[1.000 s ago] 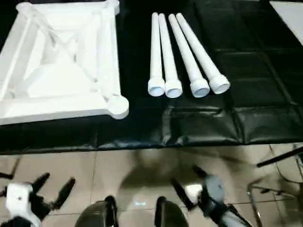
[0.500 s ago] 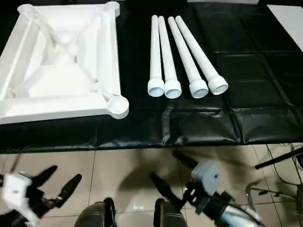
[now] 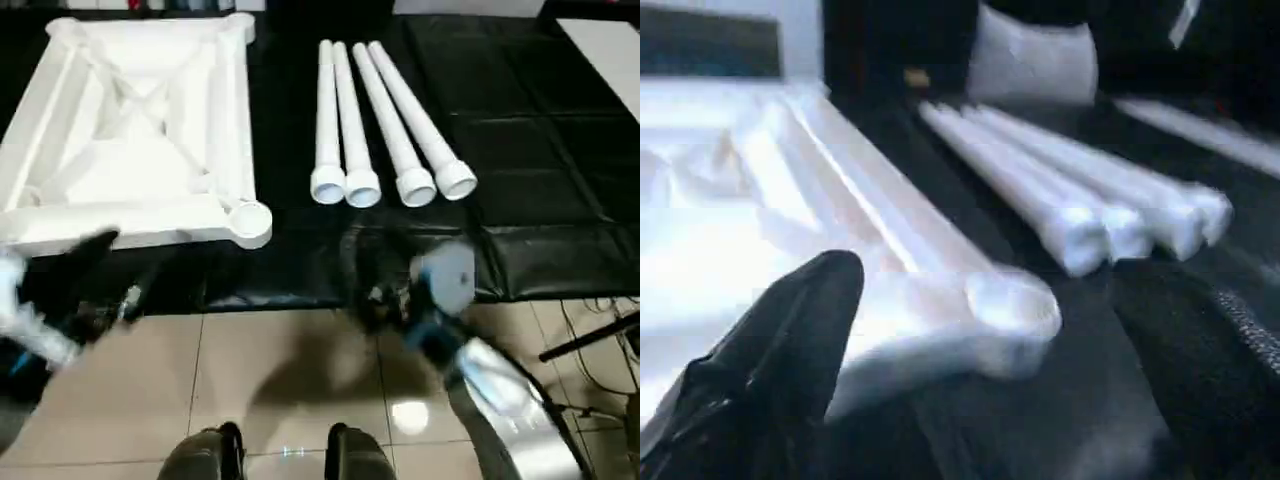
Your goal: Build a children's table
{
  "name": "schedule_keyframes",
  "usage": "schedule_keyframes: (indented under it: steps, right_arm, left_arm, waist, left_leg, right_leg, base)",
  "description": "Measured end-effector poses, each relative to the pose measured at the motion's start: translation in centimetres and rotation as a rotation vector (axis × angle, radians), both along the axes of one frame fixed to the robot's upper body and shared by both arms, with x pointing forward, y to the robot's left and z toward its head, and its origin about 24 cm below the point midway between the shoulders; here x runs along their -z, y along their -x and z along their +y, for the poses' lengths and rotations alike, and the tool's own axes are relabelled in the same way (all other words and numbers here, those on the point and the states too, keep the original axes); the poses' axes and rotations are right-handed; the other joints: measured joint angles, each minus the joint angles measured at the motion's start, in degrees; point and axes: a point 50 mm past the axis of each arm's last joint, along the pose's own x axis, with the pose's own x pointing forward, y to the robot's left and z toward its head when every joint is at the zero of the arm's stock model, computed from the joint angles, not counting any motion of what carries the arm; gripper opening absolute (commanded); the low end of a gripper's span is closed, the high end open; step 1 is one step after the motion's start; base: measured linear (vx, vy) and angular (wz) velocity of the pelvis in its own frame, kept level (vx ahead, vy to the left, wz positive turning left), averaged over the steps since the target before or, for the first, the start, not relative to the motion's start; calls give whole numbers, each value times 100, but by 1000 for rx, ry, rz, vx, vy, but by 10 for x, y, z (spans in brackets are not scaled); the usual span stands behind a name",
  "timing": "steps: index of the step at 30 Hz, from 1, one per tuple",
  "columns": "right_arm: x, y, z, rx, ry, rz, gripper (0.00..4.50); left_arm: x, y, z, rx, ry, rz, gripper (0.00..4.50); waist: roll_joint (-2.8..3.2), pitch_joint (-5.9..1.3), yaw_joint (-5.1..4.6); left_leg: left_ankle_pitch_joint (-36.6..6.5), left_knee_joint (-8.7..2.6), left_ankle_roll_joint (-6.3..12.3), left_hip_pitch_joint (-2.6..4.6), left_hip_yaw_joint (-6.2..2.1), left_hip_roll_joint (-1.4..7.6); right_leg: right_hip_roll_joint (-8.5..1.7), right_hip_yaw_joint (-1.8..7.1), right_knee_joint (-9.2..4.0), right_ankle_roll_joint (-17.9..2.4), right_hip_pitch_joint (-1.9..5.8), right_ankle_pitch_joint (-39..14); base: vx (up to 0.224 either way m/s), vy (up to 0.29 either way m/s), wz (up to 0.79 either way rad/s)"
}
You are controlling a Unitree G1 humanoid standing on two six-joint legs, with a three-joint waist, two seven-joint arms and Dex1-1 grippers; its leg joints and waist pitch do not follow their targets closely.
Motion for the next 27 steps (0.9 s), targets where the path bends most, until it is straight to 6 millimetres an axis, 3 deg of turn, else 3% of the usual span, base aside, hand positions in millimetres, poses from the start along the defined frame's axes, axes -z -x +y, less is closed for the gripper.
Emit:
schedule_keyframes:
  steps: [4,8,12,15,17,20,23,25,27]
  right_arm:
    - [-1,-13,7,108,3,-21,450]
    - [5,-21,14,155,13,28,450]
    - [18,-20,19,141,-13,113,450]
    - [20,-20,23,76,-58,131,450]
    - [19,-24,26,61,-71,126,450]
    - [13,-30,26,80,-64,103,450]
    - [11,-31,25,88,-54,81,450]
    - [14,-32,25,96,-46,81,450]
    - [18,-33,25,103,-28,79,450]
  left_arm:
    - [2,-21,-7,-87,-14,-1,444]
    - [13,-33,2,-261,-102,28,444]
    - [27,-26,11,-351,-175,67,444]
    - [35,-22,9,-341,-149,126,444]
    - [34,-20,4,-300,-135,124,444]
    - [29,-23,-2,-281,-97,102,444]
    - [25,-30,-6,-270,-86,73,444]
    - [29,-33,-6,-260,-100,88,444]
    - [32,-35,-9,-248,-108,99,444]
  waist:
    - [3,-38,-11]
    - [2,-74,-8]
    - [21,-199,8]
    - [-7,-274,32]
    - [-5,-336,55]
    - [50,-407,80]
    - [31,-479,86]
    - [55,-496,42]
    - [81,-503,-18]
  left_leg:
    - [-4,46,-9,2,-2,3]
    - [-3,71,-18,-5,-8,7]
    - [-12,92,-4,-19,-13,2]
    - [-11,106,-2,-23,-16,4]
    - [-11,123,-1,-24,-20,6]
    - [-12,153,3,-22,-20,3]
    - [-11,152,1,-5,-20,3]
    - [-12,150,1,4,-127,-20]
    - [-13,146,1,-42,-346,-78]
  right_leg:
    - [0,8,50,1,-2,0]
    - [4,11,59,18,-2,19]
    - [2,16,54,19,0,20]
    - [2,15,56,21,1,31]
    - [2,14,56,22,8,43]
    - [-2,19,56,23,21,66]
    - [-1,21,55,66,29,61]
    - [-29,-82,21,94,110,43]
    - [-132,-367,-63,113,251,-11]
  base:
    - [0,0,0]
    - [0,0,0]
    - [0,0,0]
    - [0,0,0]
    - [0,0,0]
    - [0,0,0]
    - [0,0,0]
    - [-16,-6,12]
    - [-22,-8,31]
